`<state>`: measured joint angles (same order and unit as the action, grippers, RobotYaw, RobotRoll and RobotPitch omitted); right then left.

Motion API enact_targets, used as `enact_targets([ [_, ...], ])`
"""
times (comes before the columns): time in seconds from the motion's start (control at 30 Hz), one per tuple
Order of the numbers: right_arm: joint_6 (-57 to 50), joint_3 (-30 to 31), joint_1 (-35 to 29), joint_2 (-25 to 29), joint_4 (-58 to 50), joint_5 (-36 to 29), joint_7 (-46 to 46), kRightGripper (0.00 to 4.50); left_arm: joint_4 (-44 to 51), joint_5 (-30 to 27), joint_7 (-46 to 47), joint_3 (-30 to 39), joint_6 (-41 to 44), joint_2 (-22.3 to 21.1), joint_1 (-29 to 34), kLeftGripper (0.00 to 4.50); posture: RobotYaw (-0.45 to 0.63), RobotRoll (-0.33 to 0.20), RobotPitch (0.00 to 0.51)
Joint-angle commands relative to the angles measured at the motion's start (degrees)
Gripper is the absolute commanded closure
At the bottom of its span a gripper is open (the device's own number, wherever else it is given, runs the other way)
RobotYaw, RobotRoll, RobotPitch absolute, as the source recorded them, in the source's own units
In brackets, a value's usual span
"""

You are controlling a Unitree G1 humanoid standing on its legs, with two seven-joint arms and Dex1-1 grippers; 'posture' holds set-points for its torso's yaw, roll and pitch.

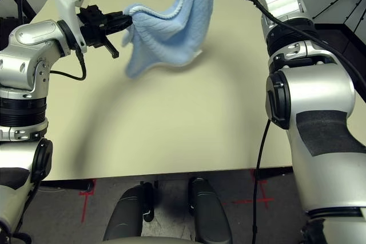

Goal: Fold the towel and set it aside.

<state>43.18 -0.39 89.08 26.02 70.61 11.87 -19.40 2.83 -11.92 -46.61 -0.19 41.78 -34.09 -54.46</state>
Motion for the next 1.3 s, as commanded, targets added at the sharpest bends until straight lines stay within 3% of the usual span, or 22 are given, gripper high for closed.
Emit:
enact_targets([
  [0.03,0.1,0.1,-0.4,0.3,0.0,-0.4,0.3,4.5,3.2,-1.8,-2.3,-1.6,3.8,-2.6,4.0,4.47,0.05,0.0,0.164],
  [0.2,0.0,0.1,-0.5,0.4,-0.1,-0.3,0.4,4.5,5.4,-2.8,-0.8,-1.6,5.8,-2.9,10.2,4.47,0.04,0.0,0.165],
  [0.3,0.1,0.0,-0.5,0.3,-0.1,-0.4,0.4,4.5,5.5,-3.4,1.6,-1.6,6.5,-0.4,14.1,4.47,0.04,0.0,0.165],
  [0.4,0.1,0.0,-0.5,0.2,-0.2,-0.4,0.4,4.5,4.6,-2.9,4.3,-1.8,5.6,2.1,16.4,3.8,0.04,0.0,0.165],
  [0.53,0.2,0.0,-0.5,0.1,-0.2,-0.6,0.2,4.5,2.5,-1.8,5.9,-2.3,4.1,2.9,16.8,2.36,0.04,0.0,0.165],
  [0.73,0.2,0.0,-0.5,0.0,-0.3,-0.7,-0.1,4.5,-2.8,1.6,5.3,-3.9,-1.0,-0.7,17.4,0.17,0.04,0.0,0.167],
  [1.03,0.2,0.0,-0.6,-0.4,-0.3,-0.9,-0.5,4.5,-3.9,4.5,2.7,-5.1,-4.9,-6.6,22.9,0.08,0.05,0.0,0.171],
  [1.3,0.1,0.0,-0.5,-0.6,-0.1,-0.9,-0.7,4.5,-2.7,5.2,2.2,-5.4,-5.2,-7.1,25.7,0.08,0.05,0.0,0.173],
])
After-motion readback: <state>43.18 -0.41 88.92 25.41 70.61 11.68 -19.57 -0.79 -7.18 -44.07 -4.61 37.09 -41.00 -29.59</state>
